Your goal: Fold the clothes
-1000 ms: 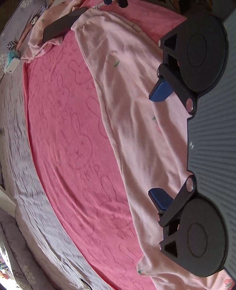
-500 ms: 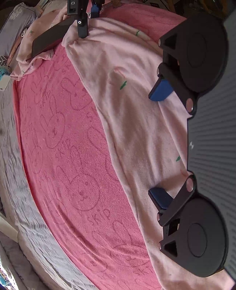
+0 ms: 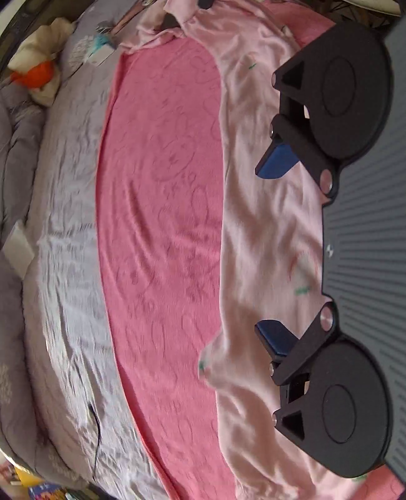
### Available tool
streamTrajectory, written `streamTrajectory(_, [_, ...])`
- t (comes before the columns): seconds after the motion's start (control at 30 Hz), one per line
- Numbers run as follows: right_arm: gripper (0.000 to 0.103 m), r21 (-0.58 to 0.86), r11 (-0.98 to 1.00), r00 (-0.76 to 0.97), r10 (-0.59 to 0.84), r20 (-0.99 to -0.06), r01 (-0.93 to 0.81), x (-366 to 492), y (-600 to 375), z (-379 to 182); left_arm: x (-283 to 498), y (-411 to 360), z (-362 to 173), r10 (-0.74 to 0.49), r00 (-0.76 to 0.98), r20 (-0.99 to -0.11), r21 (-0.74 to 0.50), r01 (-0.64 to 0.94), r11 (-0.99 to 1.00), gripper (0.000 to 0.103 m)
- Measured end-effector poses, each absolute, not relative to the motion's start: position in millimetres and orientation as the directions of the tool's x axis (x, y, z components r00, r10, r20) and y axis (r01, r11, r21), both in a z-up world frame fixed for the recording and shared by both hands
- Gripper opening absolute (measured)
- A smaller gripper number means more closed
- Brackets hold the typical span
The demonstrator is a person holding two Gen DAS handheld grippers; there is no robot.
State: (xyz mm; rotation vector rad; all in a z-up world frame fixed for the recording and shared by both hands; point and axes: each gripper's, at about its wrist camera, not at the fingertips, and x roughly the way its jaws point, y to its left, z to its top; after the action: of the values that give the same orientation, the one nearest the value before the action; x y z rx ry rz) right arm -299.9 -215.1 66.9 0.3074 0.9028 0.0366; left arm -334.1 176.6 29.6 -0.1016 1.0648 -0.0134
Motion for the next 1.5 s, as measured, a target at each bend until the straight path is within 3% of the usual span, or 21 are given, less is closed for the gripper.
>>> streamTrajectory(0.23, [0.021,0.261,0.929,0.581,0.368,-0.726,-0.263,-312,-12,80,-415,344,49,0.198,0.438,-0.877,0.018,-0.381,0.924,0.098])
streamTrajectory(0.47, [0.020,0.320,0.793,0.458,0.573,-0.679,-0.518,-331,214,63,-508,430,48,0.315,0.353,-0.881,0.080,-0.545,0.835,0.098])
streamTrajectory(0.6, [0.020,0.267,0.757,0.396,0.567,-0.722,-0.597,-352,307,30,-541,446,39,0.326,0.318,-0.890,0.083,-0.590,0.803,0.098])
streamTrajectory(0.67, [0.027,0.211,0.745,0.343,0.514,-0.786,-0.633,-362,333,9,-551,449,35,0.320,0.313,-0.894,0.069,-0.610,0.789,0.098])
streamTrajectory(0.77, [0.039,0.193,0.693,0.319,0.538,-0.780,-0.695,-386,322,7,-555,451,30,0.312,0.322,-0.894,0.048,-0.622,0.781,0.098])
streamTrajectory(0.8, [0.057,0.208,0.666,0.305,0.567,-0.765,-0.717,-395,309,13,-552,451,29,0.306,0.330,-0.893,0.038,-0.622,0.782,0.098])
streamTrajectory(0.83, [0.064,0.224,0.649,0.292,0.587,-0.755,-0.727,-402,292,19,-549,450,28,0.300,0.340,-0.891,0.028,-0.619,0.785,0.098])
streamTrajectory(0.97, [0.063,0.186,0.655,0.330,0.580,-0.744,-0.732,-421,221,41,-518,438,31,0.275,0.407,-0.871,-0.005,-0.566,0.824,0.098])
streamTrajectory(1.17, [0.058,0.021,0.817,0.487,0.363,-0.795,-0.576,-392,146,24,-445,393,38,0.166,0.531,-0.831,-0.053,-0.372,0.927,0.098])
streamTrajectory(1.27, [0.054,0.099,0.826,0.367,0.350,-0.862,-0.556,-383,131,-1,-407,362,31,0.105,0.552,-0.827,-0.040,-0.244,0.969,0.099])
streamTrajectory(1.43, [0.053,0.177,0.862,0.345,0.367,-0.864,-0.475,-374,87,3,-380,349,-8,0.240,0.440,-0.865,0.161,-0.208,0.965,0.100])
streamTrajectory(1.5, [0.053,0.207,0.874,0.337,0.375,-0.864,-0.440,-371,69,5,-387,362,-14,0.272,0.419,-0.866,0.183,-0.240,0.953,0.103])
